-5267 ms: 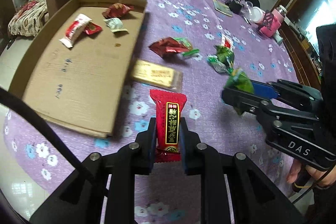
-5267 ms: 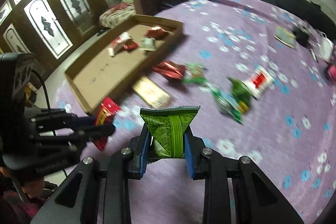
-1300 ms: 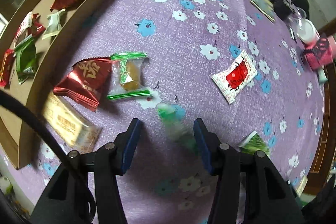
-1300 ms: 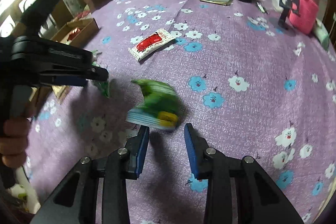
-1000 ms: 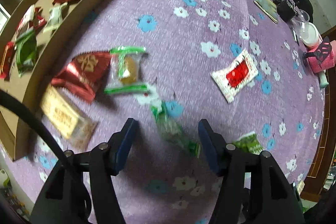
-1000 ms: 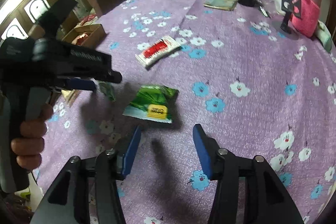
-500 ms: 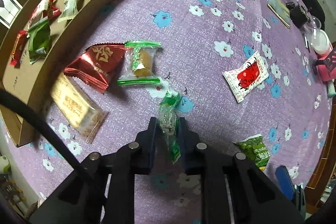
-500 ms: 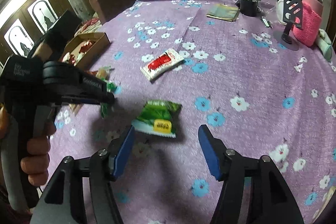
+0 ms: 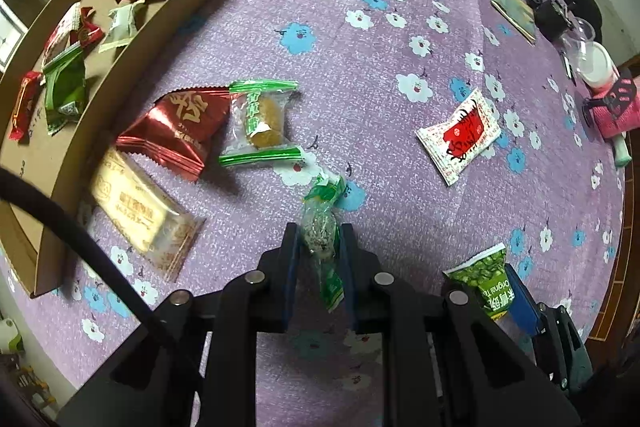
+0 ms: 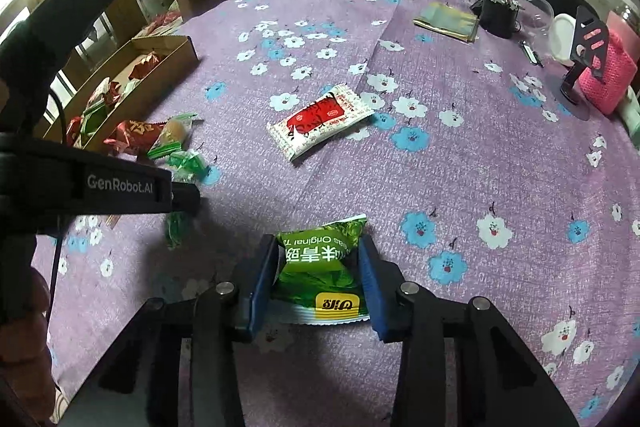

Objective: Organize snacks
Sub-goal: 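Carry the green bag in the right tool and clear candy in the left tool over the box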

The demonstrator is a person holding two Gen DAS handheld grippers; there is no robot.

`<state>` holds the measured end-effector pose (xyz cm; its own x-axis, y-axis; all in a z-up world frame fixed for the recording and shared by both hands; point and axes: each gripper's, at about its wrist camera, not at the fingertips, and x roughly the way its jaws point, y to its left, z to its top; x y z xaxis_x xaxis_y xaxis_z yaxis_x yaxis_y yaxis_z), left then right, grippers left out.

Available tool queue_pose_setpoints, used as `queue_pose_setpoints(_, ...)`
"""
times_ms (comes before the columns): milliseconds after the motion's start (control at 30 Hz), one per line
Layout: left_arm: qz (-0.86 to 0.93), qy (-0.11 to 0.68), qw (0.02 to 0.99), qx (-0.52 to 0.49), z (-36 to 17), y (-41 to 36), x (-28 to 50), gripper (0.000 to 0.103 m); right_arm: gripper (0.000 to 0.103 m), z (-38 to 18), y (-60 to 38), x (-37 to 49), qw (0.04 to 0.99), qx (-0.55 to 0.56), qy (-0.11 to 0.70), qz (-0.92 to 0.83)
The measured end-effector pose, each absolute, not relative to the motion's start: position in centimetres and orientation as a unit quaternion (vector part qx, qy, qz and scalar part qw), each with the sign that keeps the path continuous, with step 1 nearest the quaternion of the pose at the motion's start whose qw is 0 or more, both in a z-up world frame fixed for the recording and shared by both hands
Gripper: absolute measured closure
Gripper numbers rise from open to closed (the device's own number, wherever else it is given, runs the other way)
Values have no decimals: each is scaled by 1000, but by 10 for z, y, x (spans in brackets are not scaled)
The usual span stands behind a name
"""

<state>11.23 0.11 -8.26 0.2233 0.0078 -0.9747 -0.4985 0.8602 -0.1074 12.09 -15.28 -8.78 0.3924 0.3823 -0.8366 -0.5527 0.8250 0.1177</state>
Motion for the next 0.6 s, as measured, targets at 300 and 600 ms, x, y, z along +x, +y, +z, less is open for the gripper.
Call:
queue_pose_setpoints(300,140,611,760,-174,-79,-8,98,82,66,-79,-167,84,827,-69,475,291)
queue_pose_setpoints(600,99,612,773,-133,-76,-6,51,82,70,-78,-172,60,829,-79,476,284)
